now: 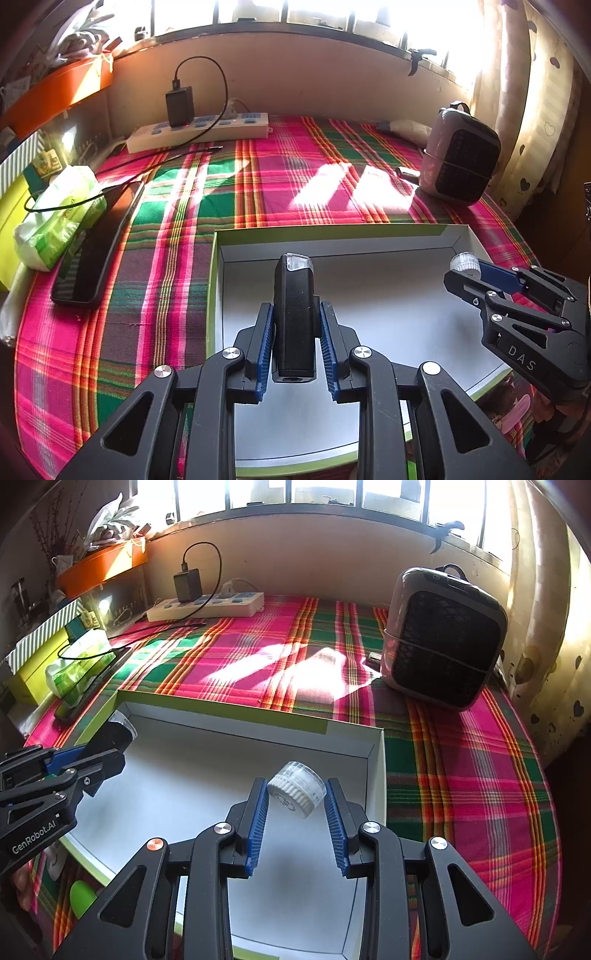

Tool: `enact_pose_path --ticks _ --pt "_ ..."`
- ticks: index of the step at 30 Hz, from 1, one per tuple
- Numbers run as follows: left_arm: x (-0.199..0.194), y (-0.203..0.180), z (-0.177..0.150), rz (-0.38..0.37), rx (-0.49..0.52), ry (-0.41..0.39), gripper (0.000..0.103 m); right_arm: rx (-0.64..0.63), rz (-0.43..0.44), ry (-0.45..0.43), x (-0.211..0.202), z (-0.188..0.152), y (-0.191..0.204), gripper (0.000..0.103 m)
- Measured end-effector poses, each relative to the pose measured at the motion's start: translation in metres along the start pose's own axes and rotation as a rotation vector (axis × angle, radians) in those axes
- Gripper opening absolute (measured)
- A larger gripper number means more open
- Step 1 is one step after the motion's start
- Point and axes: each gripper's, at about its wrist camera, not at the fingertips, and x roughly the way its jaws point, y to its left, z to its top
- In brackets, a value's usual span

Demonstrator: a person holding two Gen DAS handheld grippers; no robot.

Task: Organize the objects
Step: 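Lower both held objects into the box and open both grippers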

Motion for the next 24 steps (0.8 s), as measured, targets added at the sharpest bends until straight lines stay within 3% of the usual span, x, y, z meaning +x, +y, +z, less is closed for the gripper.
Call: enact_pose_path --ticks 24 --pt "0.021 0.002 0.009 0.026 0.017 0.023 0.022 -0.019 -0.019 0.042 0.023 0.007 -0.002 0.033"
